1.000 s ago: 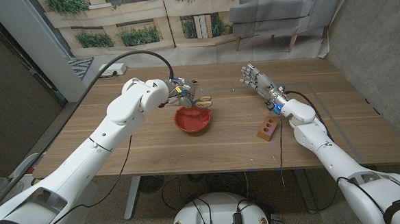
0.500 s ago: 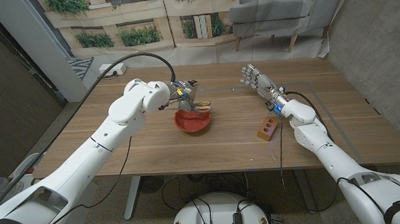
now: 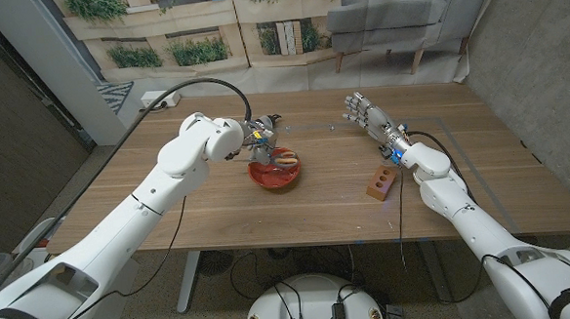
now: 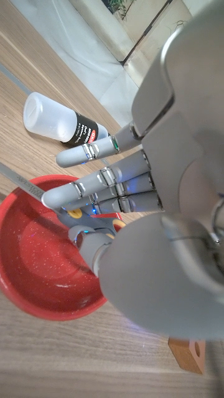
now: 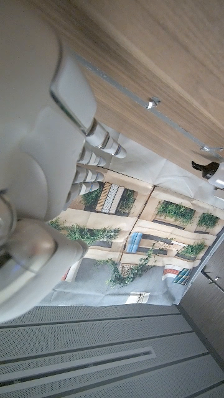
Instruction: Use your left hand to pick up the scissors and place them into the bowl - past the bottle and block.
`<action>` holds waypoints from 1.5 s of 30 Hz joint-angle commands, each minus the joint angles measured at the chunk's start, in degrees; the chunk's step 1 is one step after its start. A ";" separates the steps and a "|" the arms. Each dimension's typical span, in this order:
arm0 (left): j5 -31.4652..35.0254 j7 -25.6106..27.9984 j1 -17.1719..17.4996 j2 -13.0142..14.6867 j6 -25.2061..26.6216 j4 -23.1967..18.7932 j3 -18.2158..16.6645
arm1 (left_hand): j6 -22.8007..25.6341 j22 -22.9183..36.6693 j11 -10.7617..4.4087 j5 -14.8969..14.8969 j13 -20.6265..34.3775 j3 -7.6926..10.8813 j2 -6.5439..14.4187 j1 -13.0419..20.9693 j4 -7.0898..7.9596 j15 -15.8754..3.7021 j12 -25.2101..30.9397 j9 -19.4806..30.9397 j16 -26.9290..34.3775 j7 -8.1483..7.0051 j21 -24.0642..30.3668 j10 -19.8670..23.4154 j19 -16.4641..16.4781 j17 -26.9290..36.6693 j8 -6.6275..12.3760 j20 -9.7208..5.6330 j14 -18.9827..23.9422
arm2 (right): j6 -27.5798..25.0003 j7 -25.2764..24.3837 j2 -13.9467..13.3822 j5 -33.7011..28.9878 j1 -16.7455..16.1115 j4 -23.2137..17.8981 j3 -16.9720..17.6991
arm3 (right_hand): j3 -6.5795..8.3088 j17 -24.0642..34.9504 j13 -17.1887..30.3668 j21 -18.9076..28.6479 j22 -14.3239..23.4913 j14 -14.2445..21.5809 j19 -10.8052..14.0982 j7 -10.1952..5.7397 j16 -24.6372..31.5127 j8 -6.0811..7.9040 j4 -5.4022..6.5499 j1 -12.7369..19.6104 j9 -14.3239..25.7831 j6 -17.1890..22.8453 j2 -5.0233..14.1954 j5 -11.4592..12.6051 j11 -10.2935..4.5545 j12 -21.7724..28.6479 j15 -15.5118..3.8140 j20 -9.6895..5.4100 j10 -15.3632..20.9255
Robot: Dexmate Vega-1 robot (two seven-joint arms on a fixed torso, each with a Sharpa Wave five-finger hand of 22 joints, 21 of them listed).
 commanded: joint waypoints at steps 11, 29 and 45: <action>1.19 -4.66 -2.15 -0.33 -0.14 2.05 1.97 | 6.64 0.18 -5.37 0.43 0.62 -0.23 0.17 0.81 -0.22 -1.14 -0.47 4.80 -0.65 2.04 0.12 5.48 -0.36 0.21 1.55 0.26 0.19 | 0.15 -0.04 0.04 0.17 -0.01 0.46 0.15 | -0.17 0.12 0.13 0.23 0.12 0.28 0.47 0.41 0.21 0.08 -0.20 -0.37 0.21 -0.08 -0.04 0.43 0.03 0.07 -0.06 0.11 0.48; 4.52 -3.55 -2.55 -0.21 0.30 2.72 2.97 | 5.49 0.02 -6.17 0.46 -2.14 -0.06 0.25 0.39 0.11 -1.52 -3.65 4.22 -3.52 1.22 -0.32 4.72 -0.73 -2.22 0.04 0.53 -0.64 | 0.48 0.21 0.49 -0.06 0.92 1.80 0.02 | -0.17 0.12 0.13 0.23 0.12 0.33 0.48 0.43 0.22 0.06 -0.23 -0.39 0.21 -0.14 -0.01 0.47 0.03 0.07 -0.04 0.05 0.49; 4.22 -4.20 -3.12 -0.72 -0.02 3.69 2.94 | -6.22 -0.17 -3.93 0.77 -12.73 -1.76 -3.73 -6.32 2.44 1.03 -17.79 -0.20 -13.86 1.74 -3.18 -3.12 -4.34 -12.96 -6.05 1.94 -5.92 | 0.54 0.24 0.79 -0.25 1.58 2.61 0.02 | -0.19 0.12 0.13 0.25 0.12 0.33 0.54 0.48 0.21 0.07 -0.26 -0.41 0.21 -0.14 -0.03 0.51 0.03 0.06 -0.04 0.05 0.45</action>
